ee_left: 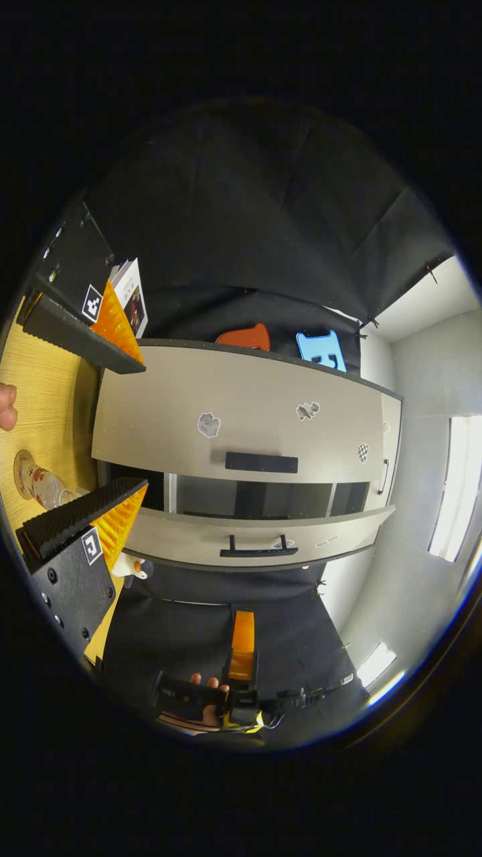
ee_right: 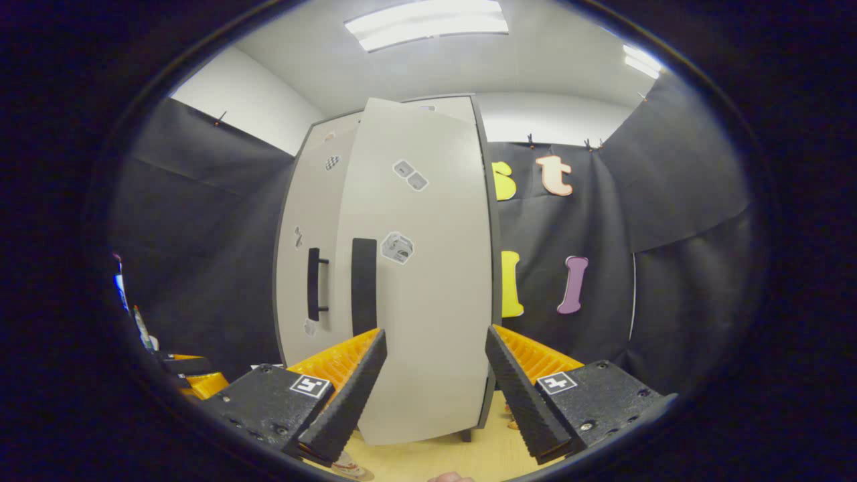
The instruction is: Grasp the bottle in the cabinet with the left hand and place it on the coaster, then close the right door with the right hand and the left door with the left hand.
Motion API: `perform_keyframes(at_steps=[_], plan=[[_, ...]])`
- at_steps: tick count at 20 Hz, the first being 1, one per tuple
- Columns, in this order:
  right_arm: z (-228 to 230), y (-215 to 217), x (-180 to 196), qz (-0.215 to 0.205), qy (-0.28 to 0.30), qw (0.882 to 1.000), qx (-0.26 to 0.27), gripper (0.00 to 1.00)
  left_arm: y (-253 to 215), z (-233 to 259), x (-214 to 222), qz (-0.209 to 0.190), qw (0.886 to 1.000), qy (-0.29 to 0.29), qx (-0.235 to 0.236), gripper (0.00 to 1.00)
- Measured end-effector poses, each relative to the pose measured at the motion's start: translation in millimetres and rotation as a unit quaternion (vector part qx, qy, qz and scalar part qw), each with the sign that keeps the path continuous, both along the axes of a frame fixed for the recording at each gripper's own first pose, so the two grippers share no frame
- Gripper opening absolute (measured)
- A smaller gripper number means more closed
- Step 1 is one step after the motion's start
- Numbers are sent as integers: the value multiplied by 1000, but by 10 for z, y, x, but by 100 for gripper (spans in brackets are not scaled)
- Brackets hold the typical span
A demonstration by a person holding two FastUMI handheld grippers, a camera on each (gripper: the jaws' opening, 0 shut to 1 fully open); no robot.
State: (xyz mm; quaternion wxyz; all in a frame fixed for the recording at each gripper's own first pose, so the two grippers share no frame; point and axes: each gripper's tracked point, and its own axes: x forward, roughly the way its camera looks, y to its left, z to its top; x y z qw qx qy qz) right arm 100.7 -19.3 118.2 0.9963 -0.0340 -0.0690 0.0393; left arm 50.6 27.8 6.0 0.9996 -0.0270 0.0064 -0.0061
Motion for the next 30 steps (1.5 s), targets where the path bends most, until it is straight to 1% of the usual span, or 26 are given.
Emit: perform_keyframes(at_steps=[1, 2, 3, 4, 6, 7, 8, 9, 13, 14, 17, 19, 20, 23, 24, 25, 26, 28, 29, 30], plan=[[-82, 6, -91, -6, 3, 1000, -2, 97, -35, -1, 7, -4, 1000, 1, 0, 90], [-149, 24, -171, -10, 5, 1000, -3, 93, -75, -9, 16, -9, 1000, 1, -1, 90], [-213, 36, -234, -16, 6, 1000, -2, 93, -104, -25, 23, -12, 1000, 3, -1, 99], [-279, 50, -294, -19, 7, 1000, -2, 98, -127, -45, 31, -14, 1000, 3, 0, 99], [-424, 62, -391, -29, 11, 999, -5, 98, -173, -70, 30, -17, 1000, 3, -1, 96], [-515, 82, -431, -33, 15, 999, -5, 93, -195, -88, 28, -19, 1000, 4, -3, 94], [-599, 122, -477, -34, 18, 999, -3, 98, -224, -110, 25, -22, 1000, 5, -5, 93], [-684, 163, -513, -33, 23, 999, -1, 98, -253, -123, 28, -25, 1000, 6, -7, 91], [-903, 265, -666, -42, 29, 999, -1, 97, -291, -155, 3, -27, 1000, 3, -6, 95], [-954, 298, -692, -42, 33, 999, -3, 97, -300, -162, -1, -29, 1000, 2, -4, 99], [-1111, 381, -733, -39, 50, 998, -1, 98, -285, -162, -3, -28, 1000, -3, 9, 99], [-1125, 422, -749, -35, 53, 998, 5, 98, -316, -172, 0, -33, 999, -1, 10, 90], [-1117, 420, -758, -36, 53, 998, 5, 98, -329, -163, -4, -36, 999, -2, 9, 99], [-1098, 435, -774, -37, 47, 998, -1, 98, -337, -176, -2, -37, 999, -1, 9, 99], [-1092, 432, -769, -37, 46, 998, 0, 98, -342, -184, -2, -38, 999, 1, 8, 95], [-1098, 433, -768, -37, 47, 998, 2, 98, -343, -190, -4, -38, 999, 2, 6, 95], [-1105, 430, -758, -37, 48, 998, 3, 98, -346, -189, -12, -38, 999, 3, 5, 99], [-1089, 420, -759, -38, 45, 998, 6, 98, -332, -182, -9, -35, 999, 3, 3, 99], [-1091, 406, -751, -39, 44, 998, 7, 98, -327, -174, -7, -34, 999, 3, 3, 95], [-1088, 387, -748, -41, 44, 998, 9, 98, -321, -181, -12, -34, 999, 4, 3, 95]])
